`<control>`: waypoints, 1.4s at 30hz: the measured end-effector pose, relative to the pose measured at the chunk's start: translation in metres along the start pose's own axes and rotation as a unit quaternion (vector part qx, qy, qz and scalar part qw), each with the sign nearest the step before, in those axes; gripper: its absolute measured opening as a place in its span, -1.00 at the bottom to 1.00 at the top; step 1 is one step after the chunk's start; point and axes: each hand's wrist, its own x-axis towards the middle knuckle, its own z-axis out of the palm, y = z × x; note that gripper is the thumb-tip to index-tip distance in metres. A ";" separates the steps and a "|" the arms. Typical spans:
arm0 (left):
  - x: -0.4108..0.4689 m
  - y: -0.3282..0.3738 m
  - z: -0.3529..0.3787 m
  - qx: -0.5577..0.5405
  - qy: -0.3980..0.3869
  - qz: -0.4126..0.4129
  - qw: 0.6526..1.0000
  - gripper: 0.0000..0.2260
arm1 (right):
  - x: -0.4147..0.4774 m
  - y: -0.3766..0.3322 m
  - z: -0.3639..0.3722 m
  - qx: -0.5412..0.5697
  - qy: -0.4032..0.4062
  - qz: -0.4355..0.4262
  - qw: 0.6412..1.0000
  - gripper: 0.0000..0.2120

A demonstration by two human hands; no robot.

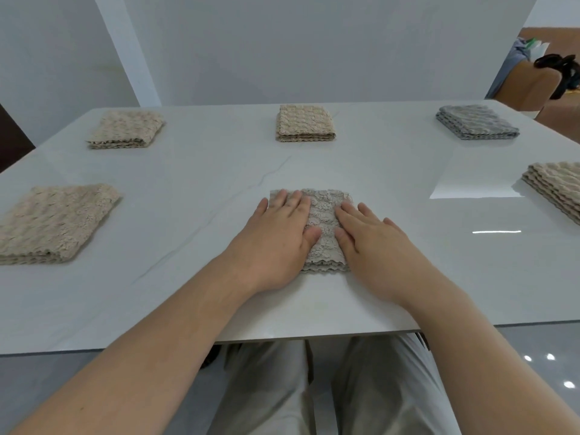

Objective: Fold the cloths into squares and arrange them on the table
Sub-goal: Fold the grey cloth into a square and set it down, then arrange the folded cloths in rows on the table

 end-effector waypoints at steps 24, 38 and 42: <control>0.058 0.010 -0.034 0.027 -0.146 -0.043 0.988 -0.44 | 0.057 0.028 -0.026 -0.044 -0.087 -0.051 0.994 -0.51; 0.233 0.161 -0.123 -0.218 -0.184 -0.093 0.954 -0.69 | 0.106 0.175 -0.209 0.222 0.010 0.326 0.919 -0.72; 0.310 0.226 -0.095 -0.293 -0.176 -0.153 0.927 -0.74 | 0.137 0.286 -0.233 0.238 0.052 0.366 0.898 -0.72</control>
